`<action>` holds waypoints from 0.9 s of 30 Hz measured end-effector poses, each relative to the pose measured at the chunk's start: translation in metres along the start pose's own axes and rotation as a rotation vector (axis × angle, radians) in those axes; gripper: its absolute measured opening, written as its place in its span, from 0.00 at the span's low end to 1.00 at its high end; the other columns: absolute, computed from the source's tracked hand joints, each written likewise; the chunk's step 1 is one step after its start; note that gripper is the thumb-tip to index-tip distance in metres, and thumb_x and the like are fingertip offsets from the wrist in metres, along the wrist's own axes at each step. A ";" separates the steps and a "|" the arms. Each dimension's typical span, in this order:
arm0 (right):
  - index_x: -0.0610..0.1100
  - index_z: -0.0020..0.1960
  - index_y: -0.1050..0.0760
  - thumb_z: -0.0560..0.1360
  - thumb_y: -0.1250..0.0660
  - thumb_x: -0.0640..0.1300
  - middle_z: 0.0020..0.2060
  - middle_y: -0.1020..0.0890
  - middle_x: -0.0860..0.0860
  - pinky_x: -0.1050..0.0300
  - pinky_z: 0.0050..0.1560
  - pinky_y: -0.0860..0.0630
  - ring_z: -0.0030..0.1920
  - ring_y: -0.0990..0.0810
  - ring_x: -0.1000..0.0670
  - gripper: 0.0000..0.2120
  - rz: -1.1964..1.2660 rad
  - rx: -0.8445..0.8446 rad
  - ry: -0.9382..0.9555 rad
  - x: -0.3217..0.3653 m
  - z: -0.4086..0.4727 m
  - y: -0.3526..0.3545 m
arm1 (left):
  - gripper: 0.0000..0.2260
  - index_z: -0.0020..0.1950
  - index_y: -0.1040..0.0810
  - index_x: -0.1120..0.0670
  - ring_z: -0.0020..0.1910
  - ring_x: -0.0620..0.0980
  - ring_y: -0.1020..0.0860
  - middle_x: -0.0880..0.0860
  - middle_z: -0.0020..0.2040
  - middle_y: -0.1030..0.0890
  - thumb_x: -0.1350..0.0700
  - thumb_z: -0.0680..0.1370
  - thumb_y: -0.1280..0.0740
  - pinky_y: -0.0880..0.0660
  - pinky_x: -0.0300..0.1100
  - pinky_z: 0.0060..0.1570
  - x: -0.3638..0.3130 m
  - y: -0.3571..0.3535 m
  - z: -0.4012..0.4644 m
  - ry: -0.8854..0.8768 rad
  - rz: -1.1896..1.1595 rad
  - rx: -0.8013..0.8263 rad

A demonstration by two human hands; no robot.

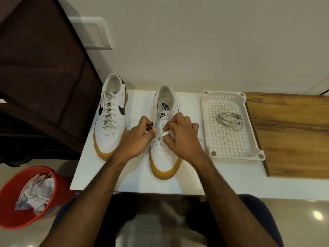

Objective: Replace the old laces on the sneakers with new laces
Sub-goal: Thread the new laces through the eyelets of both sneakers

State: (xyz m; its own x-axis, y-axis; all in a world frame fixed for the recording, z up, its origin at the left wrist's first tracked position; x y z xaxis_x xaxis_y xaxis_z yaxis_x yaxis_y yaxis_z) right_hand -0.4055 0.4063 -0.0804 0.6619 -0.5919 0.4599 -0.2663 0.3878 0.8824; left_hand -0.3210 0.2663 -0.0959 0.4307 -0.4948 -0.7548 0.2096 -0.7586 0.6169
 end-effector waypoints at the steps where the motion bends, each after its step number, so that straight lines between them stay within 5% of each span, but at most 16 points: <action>1: 0.48 0.55 0.21 0.75 0.36 0.52 0.51 0.33 0.54 0.52 0.53 0.44 0.56 0.32 0.50 0.13 0.021 0.002 -0.032 -0.005 0.001 0.005 | 0.06 0.53 0.33 0.48 0.48 0.47 0.20 0.40 0.48 0.19 0.47 0.84 0.40 0.27 0.55 0.58 0.000 0.000 0.000 0.004 0.006 0.003; 4: 0.47 0.53 0.22 0.72 0.42 0.54 0.52 0.33 0.53 0.50 0.55 0.42 0.56 0.31 0.50 0.17 0.143 -0.083 -0.171 -0.026 0.003 0.025 | 0.06 0.54 0.33 0.48 0.47 0.45 0.20 0.39 0.48 0.20 0.47 0.84 0.41 0.29 0.55 0.60 -0.001 0.000 0.000 0.001 0.045 0.005; 7: 0.54 0.45 0.26 0.72 0.43 0.53 0.50 0.28 0.56 0.42 0.62 0.33 0.55 0.27 0.51 0.08 0.401 -0.170 -0.290 -0.041 -0.001 0.036 | 0.07 0.55 0.33 0.49 0.46 0.45 0.20 0.40 0.47 0.19 0.47 0.84 0.41 0.29 0.56 0.60 -0.002 0.000 0.001 0.005 0.044 0.008; 9: 0.58 0.46 0.26 0.71 0.42 0.51 0.49 0.23 0.60 0.36 0.63 0.30 0.54 0.25 0.56 0.07 0.485 -0.171 -0.275 -0.041 -0.003 0.036 | 0.07 0.55 0.32 0.50 0.46 0.46 0.20 0.39 0.47 0.19 0.47 0.84 0.40 0.29 0.57 0.61 -0.001 0.000 0.001 0.008 0.029 0.008; 12: 0.61 0.54 0.22 0.69 0.40 0.47 0.51 0.23 0.61 0.41 0.63 0.30 0.56 0.27 0.56 0.17 0.517 -0.050 -0.155 -0.027 -0.003 0.029 | 0.07 0.54 0.32 0.49 0.46 0.47 0.19 0.40 0.47 0.19 0.47 0.84 0.40 0.29 0.58 0.61 0.000 0.000 0.002 0.007 0.014 0.010; 18: 0.59 0.55 0.18 0.75 0.31 0.47 0.50 0.32 0.57 0.52 0.50 0.45 0.56 0.32 0.51 0.11 0.101 0.034 0.009 0.005 0.000 -0.001 | 0.07 0.53 0.34 0.48 0.46 0.47 0.20 0.40 0.46 0.20 0.46 0.84 0.40 0.28 0.59 0.59 0.000 -0.001 0.002 -0.011 0.023 0.004; 22: 0.52 0.54 0.19 0.75 0.32 0.47 0.51 0.31 0.54 0.53 0.50 0.48 0.55 0.31 0.48 0.08 -0.038 -0.008 0.034 0.006 -0.002 -0.003 | 0.06 0.53 0.33 0.47 0.47 0.48 0.20 0.40 0.47 0.19 0.46 0.84 0.40 0.27 0.59 0.59 0.000 -0.002 0.002 -0.012 0.019 0.000; 27: 0.48 0.53 0.21 0.76 0.35 0.49 0.52 0.33 0.54 0.53 0.53 0.48 0.56 0.32 0.50 0.09 0.021 -0.206 -0.186 -0.035 0.003 0.033 | 0.07 0.54 0.33 0.49 0.49 0.48 0.20 0.38 0.47 0.20 0.47 0.84 0.41 0.29 0.57 0.61 0.000 -0.001 0.002 0.004 0.051 0.005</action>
State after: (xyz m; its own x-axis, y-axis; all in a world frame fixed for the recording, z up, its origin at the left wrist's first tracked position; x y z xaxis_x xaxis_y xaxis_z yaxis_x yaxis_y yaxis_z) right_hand -0.4396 0.4372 -0.0669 0.5124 -0.6944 0.5052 -0.1178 0.5260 0.8423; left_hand -0.3234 0.2662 -0.0968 0.4438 -0.5314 -0.7216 0.1825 -0.7347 0.6533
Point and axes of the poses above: each hand's wrist, its own z-axis towards the middle knuckle, its own y-axis out of the back of the hand, x = y × z, the point moved 5 cm from there along z, towards the middle knuckle
